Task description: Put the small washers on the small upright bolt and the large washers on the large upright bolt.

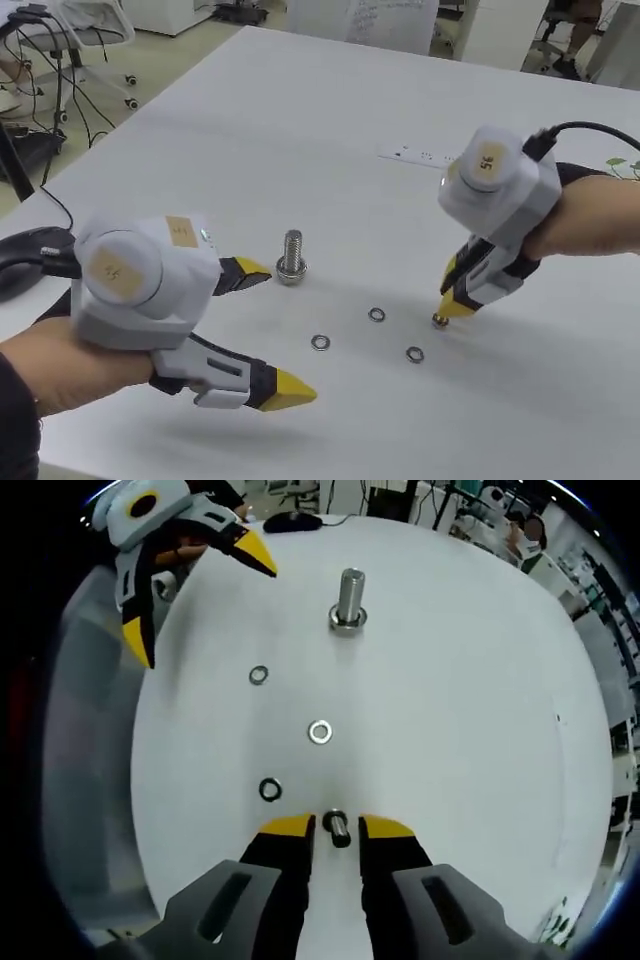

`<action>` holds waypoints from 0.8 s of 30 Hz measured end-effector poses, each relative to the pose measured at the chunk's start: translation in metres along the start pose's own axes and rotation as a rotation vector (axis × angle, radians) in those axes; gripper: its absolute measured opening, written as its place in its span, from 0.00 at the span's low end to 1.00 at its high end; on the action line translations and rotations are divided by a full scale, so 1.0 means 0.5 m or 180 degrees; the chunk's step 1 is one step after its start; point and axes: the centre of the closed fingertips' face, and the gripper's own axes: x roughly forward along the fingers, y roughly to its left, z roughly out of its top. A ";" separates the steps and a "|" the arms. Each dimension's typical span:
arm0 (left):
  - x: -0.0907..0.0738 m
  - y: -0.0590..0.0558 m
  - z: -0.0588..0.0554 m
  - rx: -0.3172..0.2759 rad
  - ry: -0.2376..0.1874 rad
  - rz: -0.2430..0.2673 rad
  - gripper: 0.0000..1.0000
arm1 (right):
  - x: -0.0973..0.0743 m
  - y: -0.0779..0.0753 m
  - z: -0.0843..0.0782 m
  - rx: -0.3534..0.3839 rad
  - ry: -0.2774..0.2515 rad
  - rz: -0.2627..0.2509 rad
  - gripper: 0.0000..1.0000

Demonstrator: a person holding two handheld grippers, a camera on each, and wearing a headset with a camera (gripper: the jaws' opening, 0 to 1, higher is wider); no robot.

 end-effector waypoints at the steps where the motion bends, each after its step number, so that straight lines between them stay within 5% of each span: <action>1: 0.000 0.000 0.001 0.0003 -0.0002 0.0001 0.78 | -0.004 0.000 0.002 -0.0017 -0.0012 -0.0016 0.19; 13: -0.002 -0.002 0.008 0.0018 -0.0029 0.0005 0.78 | -0.078 0.024 0.048 -0.0257 -0.0254 -0.0247 0.19; 24: -0.004 -0.005 0.013 0.0035 -0.0039 0.0013 0.78 | -0.051 0.068 0.051 -0.0309 -0.0301 -0.0093 0.19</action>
